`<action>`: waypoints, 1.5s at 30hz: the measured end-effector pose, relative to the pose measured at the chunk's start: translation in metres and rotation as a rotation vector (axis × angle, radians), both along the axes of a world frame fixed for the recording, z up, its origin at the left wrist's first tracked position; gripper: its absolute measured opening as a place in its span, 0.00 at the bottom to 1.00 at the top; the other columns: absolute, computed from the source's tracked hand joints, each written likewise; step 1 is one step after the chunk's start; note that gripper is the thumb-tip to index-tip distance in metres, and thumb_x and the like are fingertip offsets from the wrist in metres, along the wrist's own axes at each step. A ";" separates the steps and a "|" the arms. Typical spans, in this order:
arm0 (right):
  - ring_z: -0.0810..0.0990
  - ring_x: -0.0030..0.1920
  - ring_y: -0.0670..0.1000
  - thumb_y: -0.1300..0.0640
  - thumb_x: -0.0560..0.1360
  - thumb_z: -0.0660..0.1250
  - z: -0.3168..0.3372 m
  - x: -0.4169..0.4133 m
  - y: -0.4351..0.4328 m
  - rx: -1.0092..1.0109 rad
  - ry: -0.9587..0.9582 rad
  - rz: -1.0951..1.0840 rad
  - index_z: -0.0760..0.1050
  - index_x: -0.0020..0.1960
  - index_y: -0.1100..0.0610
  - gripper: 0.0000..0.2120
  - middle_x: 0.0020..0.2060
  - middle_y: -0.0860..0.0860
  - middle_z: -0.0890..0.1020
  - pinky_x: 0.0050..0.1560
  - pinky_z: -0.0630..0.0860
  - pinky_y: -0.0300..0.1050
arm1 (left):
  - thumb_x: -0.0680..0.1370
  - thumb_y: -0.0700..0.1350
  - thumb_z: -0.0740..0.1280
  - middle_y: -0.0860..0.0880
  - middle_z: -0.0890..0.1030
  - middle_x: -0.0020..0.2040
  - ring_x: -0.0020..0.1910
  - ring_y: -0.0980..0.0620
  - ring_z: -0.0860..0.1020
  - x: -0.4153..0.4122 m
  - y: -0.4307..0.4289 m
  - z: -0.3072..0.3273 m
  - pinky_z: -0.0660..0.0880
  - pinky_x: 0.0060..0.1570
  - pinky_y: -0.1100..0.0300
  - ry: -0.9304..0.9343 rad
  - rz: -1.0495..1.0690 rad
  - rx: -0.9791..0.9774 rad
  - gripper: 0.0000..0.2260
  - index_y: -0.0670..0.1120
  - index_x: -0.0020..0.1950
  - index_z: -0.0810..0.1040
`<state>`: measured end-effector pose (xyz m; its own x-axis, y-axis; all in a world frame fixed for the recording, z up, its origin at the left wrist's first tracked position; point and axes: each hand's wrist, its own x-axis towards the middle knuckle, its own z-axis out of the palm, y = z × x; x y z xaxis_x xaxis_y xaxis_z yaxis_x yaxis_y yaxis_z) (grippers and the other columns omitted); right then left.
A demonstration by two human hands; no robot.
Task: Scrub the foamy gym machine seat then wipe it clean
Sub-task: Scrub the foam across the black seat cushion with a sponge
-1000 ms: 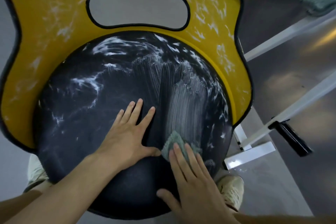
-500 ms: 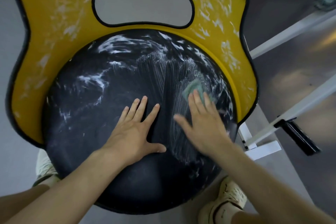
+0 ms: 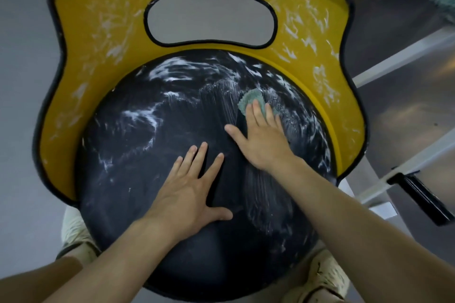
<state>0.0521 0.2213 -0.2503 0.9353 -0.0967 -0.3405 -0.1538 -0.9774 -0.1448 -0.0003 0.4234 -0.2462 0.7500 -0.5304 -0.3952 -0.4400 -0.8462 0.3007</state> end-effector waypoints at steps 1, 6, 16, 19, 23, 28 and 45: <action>0.35 0.81 0.55 0.28 0.79 0.39 0.001 0.003 0.003 0.005 0.005 -0.008 0.37 0.83 0.56 0.44 0.82 0.52 0.38 0.80 0.37 0.55 | 0.73 0.74 0.62 0.50 0.23 0.76 0.74 0.52 0.23 0.001 -0.001 0.000 0.31 0.77 0.52 0.006 -0.002 0.005 0.51 0.58 0.79 0.30; 0.35 0.81 0.54 0.28 0.80 0.37 0.002 -0.096 0.019 0.014 -0.047 0.122 0.39 0.83 0.57 0.43 0.82 0.52 0.40 0.81 0.41 0.54 | 0.73 0.73 0.64 0.49 0.23 0.76 0.75 0.51 0.23 0.003 -0.002 0.000 0.32 0.78 0.50 0.011 0.000 0.001 0.52 0.58 0.79 0.30; 0.36 0.81 0.53 0.28 0.80 0.36 -0.004 -0.090 0.009 -0.034 -0.060 0.192 0.39 0.83 0.55 0.42 0.82 0.50 0.40 0.81 0.41 0.55 | 0.73 0.73 0.63 0.50 0.23 0.76 0.74 0.52 0.22 -0.001 0.001 -0.002 0.31 0.77 0.51 0.001 0.023 0.000 0.51 0.58 0.79 0.29; 0.34 0.81 0.53 0.30 0.80 0.36 -0.005 -0.008 0.006 -0.023 -0.049 0.107 0.37 0.83 0.55 0.40 0.82 0.50 0.38 0.80 0.35 0.53 | 0.72 0.74 0.63 0.49 0.23 0.77 0.75 0.51 0.23 0.000 0.000 -0.001 0.32 0.77 0.51 0.005 0.015 0.017 0.52 0.58 0.79 0.30; 0.36 0.81 0.53 0.32 0.82 0.39 -0.003 0.005 0.012 0.022 -0.053 0.079 0.41 0.83 0.55 0.39 0.82 0.51 0.41 0.80 0.37 0.53 | 0.72 0.74 0.63 0.49 0.24 0.77 0.75 0.51 0.24 0.002 -0.001 0.002 0.33 0.78 0.51 0.008 0.011 0.036 0.52 0.57 0.79 0.30; 0.39 0.82 0.53 0.33 0.83 0.39 -0.003 -0.119 0.023 0.012 -0.084 0.209 0.45 0.83 0.57 0.38 0.83 0.52 0.45 0.80 0.44 0.55 | 0.72 0.74 0.64 0.49 0.24 0.77 0.75 0.51 0.24 0.005 -0.001 -0.001 0.33 0.78 0.50 0.006 0.028 0.023 0.53 0.57 0.79 0.29; 0.36 0.81 0.53 0.39 0.85 0.41 -0.005 -0.006 0.031 0.070 -0.076 0.065 0.40 0.83 0.55 0.33 0.82 0.51 0.40 0.80 0.37 0.53 | 0.71 0.75 0.63 0.48 0.25 0.78 0.77 0.49 0.26 0.003 -0.004 0.004 0.36 0.79 0.49 -0.006 0.122 0.080 0.54 0.56 0.80 0.30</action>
<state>0.0459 0.2519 -0.2558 0.9623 -0.0133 -0.2718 -0.0761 -0.9722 -0.2216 0.0024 0.4190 -0.2422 0.8095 -0.4024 -0.4275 -0.3342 -0.9145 0.2280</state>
